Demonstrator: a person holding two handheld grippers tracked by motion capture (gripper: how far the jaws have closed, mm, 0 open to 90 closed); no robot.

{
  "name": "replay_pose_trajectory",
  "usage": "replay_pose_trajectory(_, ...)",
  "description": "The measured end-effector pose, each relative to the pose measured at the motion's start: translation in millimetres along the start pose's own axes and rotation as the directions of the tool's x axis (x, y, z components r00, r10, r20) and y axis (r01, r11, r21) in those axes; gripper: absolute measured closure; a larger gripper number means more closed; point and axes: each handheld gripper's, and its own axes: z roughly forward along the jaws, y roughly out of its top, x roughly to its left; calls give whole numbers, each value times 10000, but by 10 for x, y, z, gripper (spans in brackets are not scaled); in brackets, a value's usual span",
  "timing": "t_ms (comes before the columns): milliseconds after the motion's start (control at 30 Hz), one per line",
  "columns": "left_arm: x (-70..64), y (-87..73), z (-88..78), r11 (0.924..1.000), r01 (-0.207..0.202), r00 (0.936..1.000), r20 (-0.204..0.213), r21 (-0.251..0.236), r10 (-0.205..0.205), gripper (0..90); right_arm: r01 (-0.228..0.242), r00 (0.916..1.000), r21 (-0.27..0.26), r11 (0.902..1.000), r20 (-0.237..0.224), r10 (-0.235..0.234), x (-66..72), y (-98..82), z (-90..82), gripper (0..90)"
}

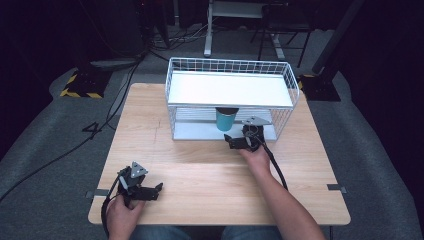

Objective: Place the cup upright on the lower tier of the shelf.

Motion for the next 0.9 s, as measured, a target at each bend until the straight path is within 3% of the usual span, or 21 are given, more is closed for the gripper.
replay_pose_trajectory(333,8,12,8,10000,-16,10000,-7,14,16,17,-71,9997,-144,9999,-221,68,-10,10,-374,0)
replay_pose_trajectory(500,8,12,10,10000,-11,10000,-8,3,11,18,-206,9992,112,9997,-351,210,-24,-27,-603,0)
replay_pose_trajectory(700,7,12,10,10000,-14,10000,-14,5,14,18,168,9991,76,9998,-380,-165,-41,-43,-860,0)
replay_pose_trajectory(900,8,12,10,10000,-12,10000,-9,2,12,17,60,9992,-15,10000,-385,-61,-84,-87,-1077,2)
